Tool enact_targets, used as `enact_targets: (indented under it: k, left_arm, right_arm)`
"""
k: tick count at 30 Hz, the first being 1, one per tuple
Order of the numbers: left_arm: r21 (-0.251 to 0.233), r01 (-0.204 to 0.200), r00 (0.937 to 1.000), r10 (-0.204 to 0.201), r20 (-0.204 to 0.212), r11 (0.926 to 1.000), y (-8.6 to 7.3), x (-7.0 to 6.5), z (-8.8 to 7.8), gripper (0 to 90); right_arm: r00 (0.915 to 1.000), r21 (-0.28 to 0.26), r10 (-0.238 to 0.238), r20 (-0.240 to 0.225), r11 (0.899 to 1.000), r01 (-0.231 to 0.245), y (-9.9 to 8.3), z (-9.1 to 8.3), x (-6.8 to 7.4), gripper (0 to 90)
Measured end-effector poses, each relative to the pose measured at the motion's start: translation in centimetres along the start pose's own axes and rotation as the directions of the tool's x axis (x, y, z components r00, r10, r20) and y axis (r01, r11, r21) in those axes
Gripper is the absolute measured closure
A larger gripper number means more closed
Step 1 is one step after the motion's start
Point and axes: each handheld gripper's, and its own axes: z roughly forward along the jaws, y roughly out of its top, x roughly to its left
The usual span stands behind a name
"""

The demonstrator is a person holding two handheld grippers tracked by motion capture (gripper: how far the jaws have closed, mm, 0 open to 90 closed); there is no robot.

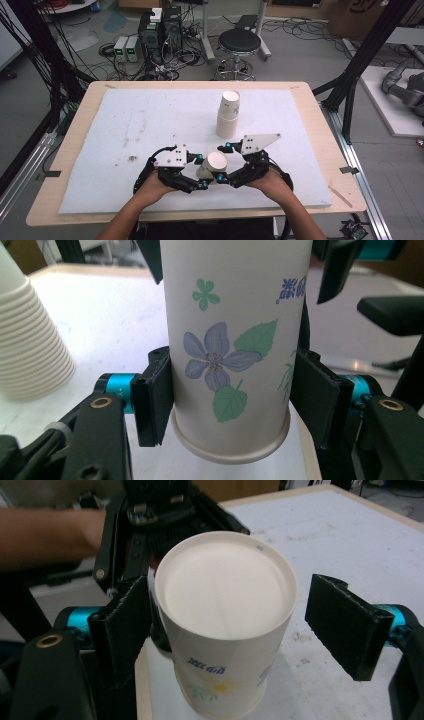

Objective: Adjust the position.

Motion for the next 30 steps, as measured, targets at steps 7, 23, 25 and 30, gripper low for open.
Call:
enact_targets:
  k: [7,23,25,30]
  left_arm:
    - [0.148,-0.062,0.9981,0.062,0.009,0.9871,1.0,0.1,-0.1,38.4]
    - [0.332,-0.151,0.988,0.13,0.084,0.9312,2.5,0.2,0.5,38.2]
    - [0.345,-0.155,0.9871,0.132,0.091,0.9258,2.4,0.2,0.6,38.3]
    - [0.371,-0.165,0.9846,0.131,0.116,0.9137,2.4,0.1,0.8,38.4]
  right_arm:
    - [0.9997,0.061,-0.025,0.002,0.998,0.024,-0.1,0.2,-0.3,19.5]
    - [0.9849,0.194,-0.152,-0.082,0.967,0.166,0.3,1.4,0.1,25.2]
    - [0.9826,0.204,-0.163,-0.089,0.963,0.178,0.3,1.4,0.1,27.1]
    - [0.9746,0.241,-0.189,-0.12,0.947,0.214,0.4,1.5,0.2,35.4]
